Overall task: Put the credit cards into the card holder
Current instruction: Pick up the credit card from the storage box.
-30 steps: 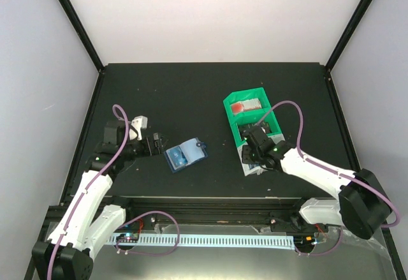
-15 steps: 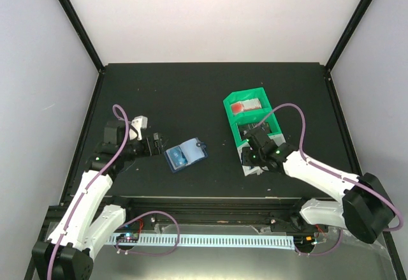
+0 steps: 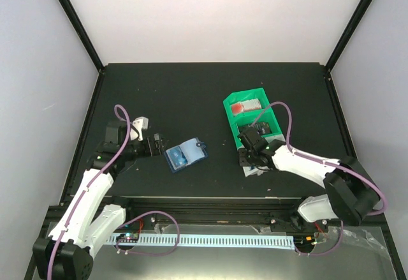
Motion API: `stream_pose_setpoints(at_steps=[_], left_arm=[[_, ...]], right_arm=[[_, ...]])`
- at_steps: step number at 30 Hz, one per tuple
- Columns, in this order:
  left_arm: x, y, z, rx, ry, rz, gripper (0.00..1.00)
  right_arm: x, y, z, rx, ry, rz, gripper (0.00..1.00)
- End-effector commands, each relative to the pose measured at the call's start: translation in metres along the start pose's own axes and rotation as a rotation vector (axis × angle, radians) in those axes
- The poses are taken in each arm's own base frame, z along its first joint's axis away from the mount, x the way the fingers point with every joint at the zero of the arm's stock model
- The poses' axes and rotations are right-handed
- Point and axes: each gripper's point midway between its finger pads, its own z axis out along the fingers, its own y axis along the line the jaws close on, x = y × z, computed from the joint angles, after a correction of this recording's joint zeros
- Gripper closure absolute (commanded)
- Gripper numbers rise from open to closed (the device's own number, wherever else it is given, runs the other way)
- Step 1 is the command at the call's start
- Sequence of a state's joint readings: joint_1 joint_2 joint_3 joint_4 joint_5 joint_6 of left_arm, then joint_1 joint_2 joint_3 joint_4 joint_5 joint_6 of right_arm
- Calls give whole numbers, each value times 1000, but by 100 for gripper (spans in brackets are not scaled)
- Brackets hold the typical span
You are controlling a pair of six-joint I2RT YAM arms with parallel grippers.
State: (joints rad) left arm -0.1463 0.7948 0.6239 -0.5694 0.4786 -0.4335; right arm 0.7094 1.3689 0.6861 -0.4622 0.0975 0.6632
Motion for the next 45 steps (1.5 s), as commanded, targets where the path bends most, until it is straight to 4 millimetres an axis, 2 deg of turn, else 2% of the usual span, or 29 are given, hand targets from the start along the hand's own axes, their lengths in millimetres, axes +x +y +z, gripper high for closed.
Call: stream_pose_setpoints(at_steps=[1,9,12,17,19,22,26,33,40,45], left_arm=[[-4,-1,0,-4,-19,20,1],[-3,3,4,-16,-8,17,1],[-3,3,5,-16,-8,18,1],[-3,4,4,-17,-8,17,1],[-3,3,4,-16,-9,18,1],[-3,4,4,-17,-8,18,1],[-2,4,4,-18,-7,16,1],[-3,4,4,-20,-9,19,1],[-2,6,5,-22,-8,16,1],[-1,5,8,-16,4,17,1]], right_arm=[[-5,12,-7,-47,-15,-20,59],[-5,11,-29,-81,-40,-4,59],[-1,19,-31,-133,-33,-16,69],[-2,20,-31,-138,-35,-4,74],[-3,17,-31,-124,-45,2,73],[-5,7,-29,-66,-53,9,62],[-5,2,-19,-15,-35,-4,56],[-2,6,-5,5,23,-58,57],[-6,15,-21,-62,-6,-55,63],[-6,17,-25,-81,-11,-49,66]])
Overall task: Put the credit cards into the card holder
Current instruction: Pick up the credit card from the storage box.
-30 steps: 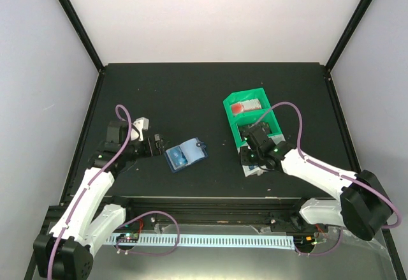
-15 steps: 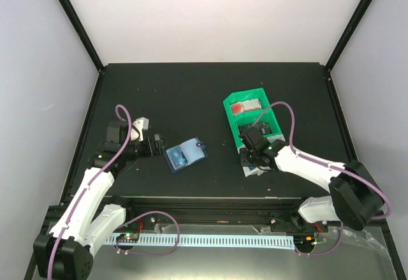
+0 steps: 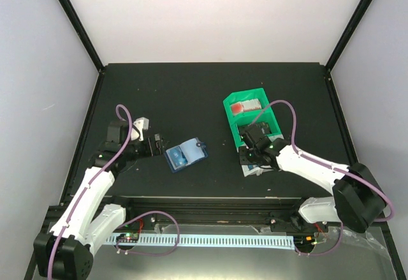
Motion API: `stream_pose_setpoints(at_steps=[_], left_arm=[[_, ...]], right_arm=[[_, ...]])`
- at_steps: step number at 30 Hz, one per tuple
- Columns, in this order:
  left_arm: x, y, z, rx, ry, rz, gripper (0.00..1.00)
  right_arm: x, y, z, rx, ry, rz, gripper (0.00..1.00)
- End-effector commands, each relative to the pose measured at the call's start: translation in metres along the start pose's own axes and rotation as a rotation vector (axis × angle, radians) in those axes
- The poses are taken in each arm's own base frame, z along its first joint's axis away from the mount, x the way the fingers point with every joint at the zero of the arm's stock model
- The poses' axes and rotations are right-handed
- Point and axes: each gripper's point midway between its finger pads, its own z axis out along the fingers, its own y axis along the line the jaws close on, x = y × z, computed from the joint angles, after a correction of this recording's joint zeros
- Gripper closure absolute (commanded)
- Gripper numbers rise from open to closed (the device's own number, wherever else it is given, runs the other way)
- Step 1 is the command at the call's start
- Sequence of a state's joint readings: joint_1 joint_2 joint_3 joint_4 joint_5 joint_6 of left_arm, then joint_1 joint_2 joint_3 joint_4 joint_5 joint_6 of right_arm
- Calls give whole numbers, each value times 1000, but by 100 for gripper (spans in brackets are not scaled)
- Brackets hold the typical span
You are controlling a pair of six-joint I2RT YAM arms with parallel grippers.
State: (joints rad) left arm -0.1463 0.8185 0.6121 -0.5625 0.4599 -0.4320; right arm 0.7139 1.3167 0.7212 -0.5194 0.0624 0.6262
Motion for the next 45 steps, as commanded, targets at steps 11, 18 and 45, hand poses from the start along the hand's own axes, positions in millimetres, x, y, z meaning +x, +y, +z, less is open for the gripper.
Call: stream_pose_setpoints(at_steps=[11,18,45], left_arm=[[-3,-1,2,5,-11,23,1],[-4,-1,2,2,-13,24,1],[-4,0,3,-2,-12,20,1]], right_arm=[[-1,3,-2,-17,-18,-7,66],[2,3,12,2,12,-24,55],[0,19,-6,-113,-20,-17,80]])
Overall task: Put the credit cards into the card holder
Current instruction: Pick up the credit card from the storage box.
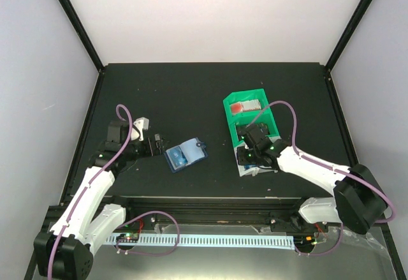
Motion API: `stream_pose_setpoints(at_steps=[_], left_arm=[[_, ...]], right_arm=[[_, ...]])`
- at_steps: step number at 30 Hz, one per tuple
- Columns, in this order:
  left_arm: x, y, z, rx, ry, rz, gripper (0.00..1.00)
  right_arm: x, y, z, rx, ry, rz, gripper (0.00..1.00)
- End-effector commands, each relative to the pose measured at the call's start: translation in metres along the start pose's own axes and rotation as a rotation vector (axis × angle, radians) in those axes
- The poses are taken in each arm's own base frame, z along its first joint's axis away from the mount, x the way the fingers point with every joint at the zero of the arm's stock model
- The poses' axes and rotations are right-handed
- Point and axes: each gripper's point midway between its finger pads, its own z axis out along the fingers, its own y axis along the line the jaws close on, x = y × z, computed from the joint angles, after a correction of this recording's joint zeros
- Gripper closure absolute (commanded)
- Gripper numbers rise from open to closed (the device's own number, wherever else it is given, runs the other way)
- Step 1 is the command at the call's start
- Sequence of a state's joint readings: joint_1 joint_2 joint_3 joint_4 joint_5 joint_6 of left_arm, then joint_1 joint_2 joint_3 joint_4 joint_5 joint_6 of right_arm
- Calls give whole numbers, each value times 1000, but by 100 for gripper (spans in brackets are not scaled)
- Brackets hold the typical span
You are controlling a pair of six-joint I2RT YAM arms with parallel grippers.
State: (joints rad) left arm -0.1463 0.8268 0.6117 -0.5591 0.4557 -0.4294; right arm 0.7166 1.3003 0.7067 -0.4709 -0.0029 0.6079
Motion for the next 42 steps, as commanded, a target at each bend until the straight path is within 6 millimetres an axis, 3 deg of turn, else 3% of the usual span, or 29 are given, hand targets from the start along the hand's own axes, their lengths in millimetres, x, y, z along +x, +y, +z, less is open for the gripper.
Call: stream_pose_setpoints(at_steps=[1,20,29,33,37,42], left_arm=[[-4,-1,2,3,-14,20,1],[-4,-2,1,6,-16,22,1],[-4,-2,1,8,-14,20,1],[-3,-5,1,20,-9,18,1],[-2,-10,1,52,-3,20,1],[1,-35,0,204,8,17,1]], right_arm=[[0,4,-4,-27,-12,1,81],[0,13,-16,-85,-21,3,84],[-6,-2,-25,1,-58,14,97],[-11,-12,-39,61,-88,6,99],[-25,-11,-68,61,-158,-9,99],[-42,20,-105,-112,-259,-52,99]])
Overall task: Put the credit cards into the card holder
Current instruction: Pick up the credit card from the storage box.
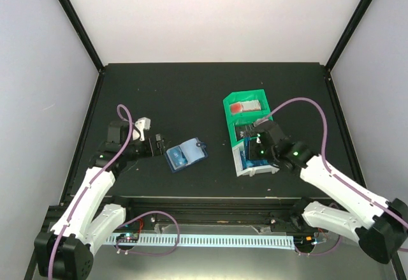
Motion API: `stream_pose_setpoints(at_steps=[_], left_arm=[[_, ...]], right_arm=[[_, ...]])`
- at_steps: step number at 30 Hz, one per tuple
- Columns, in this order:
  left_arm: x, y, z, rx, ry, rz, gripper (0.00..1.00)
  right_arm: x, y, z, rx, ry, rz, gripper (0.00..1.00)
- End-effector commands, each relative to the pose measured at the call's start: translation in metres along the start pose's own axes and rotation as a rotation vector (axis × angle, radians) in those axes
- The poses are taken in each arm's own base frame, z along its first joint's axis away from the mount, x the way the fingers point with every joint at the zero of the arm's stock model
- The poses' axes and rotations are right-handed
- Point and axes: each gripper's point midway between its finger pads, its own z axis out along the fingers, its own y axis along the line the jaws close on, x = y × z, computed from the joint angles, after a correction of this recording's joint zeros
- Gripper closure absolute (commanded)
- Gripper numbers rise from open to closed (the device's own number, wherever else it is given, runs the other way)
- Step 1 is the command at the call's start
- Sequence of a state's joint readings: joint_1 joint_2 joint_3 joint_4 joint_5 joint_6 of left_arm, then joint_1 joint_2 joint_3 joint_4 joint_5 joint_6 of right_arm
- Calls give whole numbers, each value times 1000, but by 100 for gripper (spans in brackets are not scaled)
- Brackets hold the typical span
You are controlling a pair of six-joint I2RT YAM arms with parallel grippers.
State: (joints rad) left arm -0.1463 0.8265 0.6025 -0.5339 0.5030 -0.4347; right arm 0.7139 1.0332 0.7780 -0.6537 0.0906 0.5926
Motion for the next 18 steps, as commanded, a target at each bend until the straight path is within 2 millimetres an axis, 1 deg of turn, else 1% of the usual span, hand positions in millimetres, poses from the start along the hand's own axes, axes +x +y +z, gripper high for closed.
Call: stream_pose_setpoints(at_steps=[1,2,6,9,12,14,15,16,18], left_arm=[[1,-36,-1,210,8,18,1],[1,-45,-2,262,9,21,1],[7,-74,-9,457,2,16,1],[11,-90,-17,573,-21,14,1],[14,-100,-20,627,-29,14,1],[15,-108,-22,660,-22,18,1],[16,-112,-22,673,-12,20,2],[15,-118,-23,689,-4,29,4],[14,-129,-27,722,5,48,12]], right_arm=[[-23,34,-28,-174,-93,-44,99],[-29,49,-30,-256,-115,-49,99],[-36,108,-31,-573,-104,-42,99],[-46,143,-35,-764,-97,-29,99],[-56,167,-43,-882,-108,-26,99],[-59,180,-48,-953,-99,-27,99],[-58,187,-50,-988,-83,-34,99],[-58,191,-52,-1016,-78,-37,99],[-58,198,-57,-1071,-68,-29,99]])
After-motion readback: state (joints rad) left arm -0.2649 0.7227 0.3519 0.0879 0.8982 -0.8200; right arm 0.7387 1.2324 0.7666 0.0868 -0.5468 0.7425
